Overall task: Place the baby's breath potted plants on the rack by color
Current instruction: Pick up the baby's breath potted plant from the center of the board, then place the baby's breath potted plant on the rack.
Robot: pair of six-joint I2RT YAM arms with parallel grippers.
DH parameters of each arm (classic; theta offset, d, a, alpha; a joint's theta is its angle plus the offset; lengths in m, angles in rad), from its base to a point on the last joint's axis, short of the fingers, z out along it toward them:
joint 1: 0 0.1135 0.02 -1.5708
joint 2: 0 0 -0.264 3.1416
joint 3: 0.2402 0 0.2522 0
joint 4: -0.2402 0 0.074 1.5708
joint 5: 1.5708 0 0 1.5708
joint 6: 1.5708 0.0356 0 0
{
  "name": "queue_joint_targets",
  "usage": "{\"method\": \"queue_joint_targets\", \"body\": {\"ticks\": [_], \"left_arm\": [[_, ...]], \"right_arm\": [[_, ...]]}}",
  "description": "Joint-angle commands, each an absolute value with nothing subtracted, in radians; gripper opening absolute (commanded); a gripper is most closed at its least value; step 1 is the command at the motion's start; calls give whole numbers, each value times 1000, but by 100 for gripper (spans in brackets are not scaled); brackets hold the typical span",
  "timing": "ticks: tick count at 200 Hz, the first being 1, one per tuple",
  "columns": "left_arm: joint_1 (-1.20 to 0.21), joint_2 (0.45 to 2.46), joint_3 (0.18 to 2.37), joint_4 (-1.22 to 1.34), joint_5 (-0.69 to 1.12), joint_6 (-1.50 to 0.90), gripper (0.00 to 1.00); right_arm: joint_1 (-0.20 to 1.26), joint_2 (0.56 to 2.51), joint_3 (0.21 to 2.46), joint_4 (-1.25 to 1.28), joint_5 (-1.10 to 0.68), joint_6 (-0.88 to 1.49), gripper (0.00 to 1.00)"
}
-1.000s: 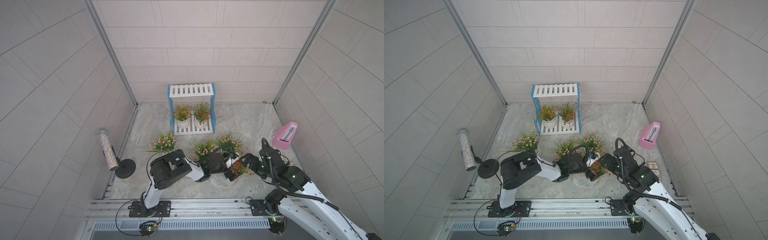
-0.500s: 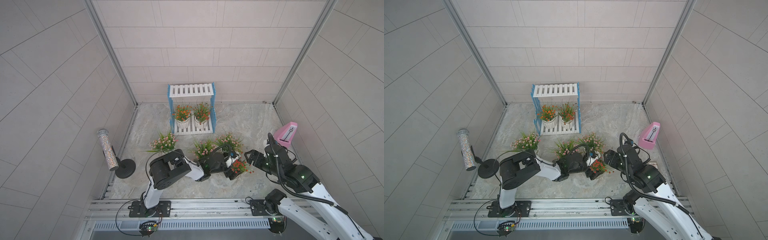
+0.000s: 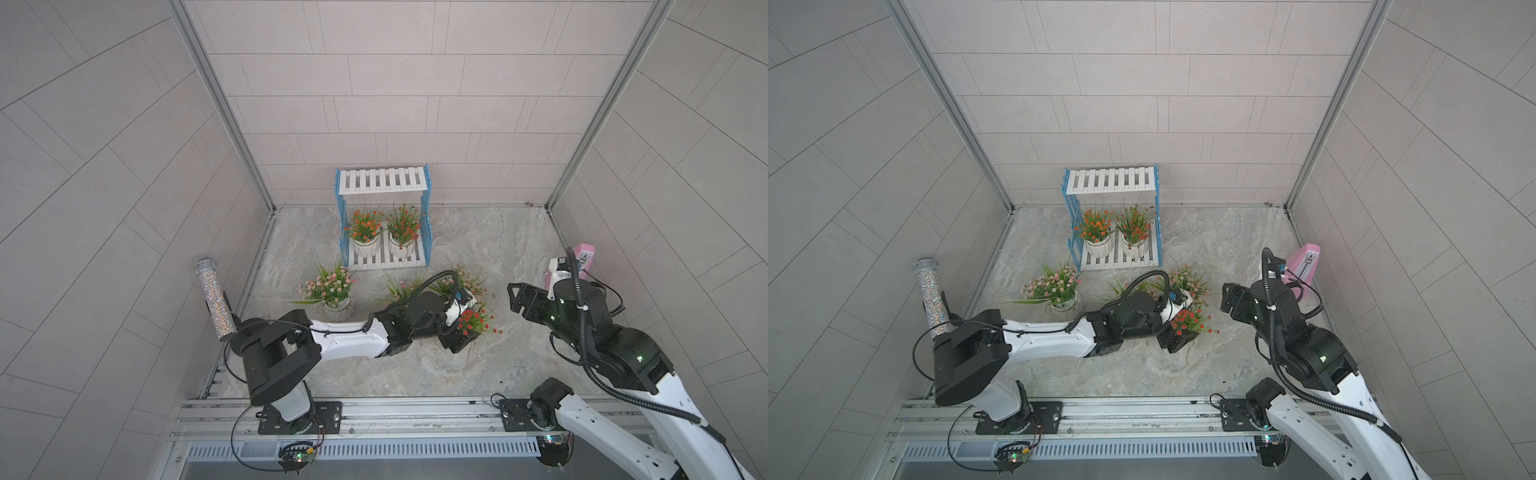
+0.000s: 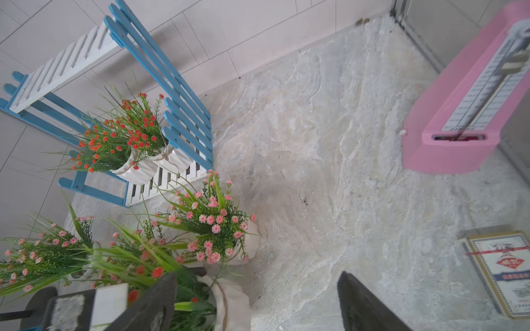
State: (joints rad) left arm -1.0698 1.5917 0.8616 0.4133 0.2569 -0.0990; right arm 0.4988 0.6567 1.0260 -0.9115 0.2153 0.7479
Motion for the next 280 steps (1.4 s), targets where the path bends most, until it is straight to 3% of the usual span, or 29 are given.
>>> {"method": "queue_joint_targets", "body": {"ticks": [1, 94, 158, 227, 280], "left_arm": [[-1047, 1524, 924, 353, 249, -115, 85], [-927, 1432, 1023, 182, 187, -124, 84], [-741, 1405, 1192, 29, 128, -191, 84], [-474, 1485, 1320, -49, 134, -207, 84], [-398, 1602, 1257, 45, 111, -195, 84]], "right_arm": [[492, 660, 1053, -917, 265, 698, 90], [487, 629, 1005, -873, 265, 689, 90], [485, 644, 989, -841, 258, 678, 90], [476, 661, 942, -783, 224, 677, 90], [442, 661, 908, -749, 194, 663, 90]]}}
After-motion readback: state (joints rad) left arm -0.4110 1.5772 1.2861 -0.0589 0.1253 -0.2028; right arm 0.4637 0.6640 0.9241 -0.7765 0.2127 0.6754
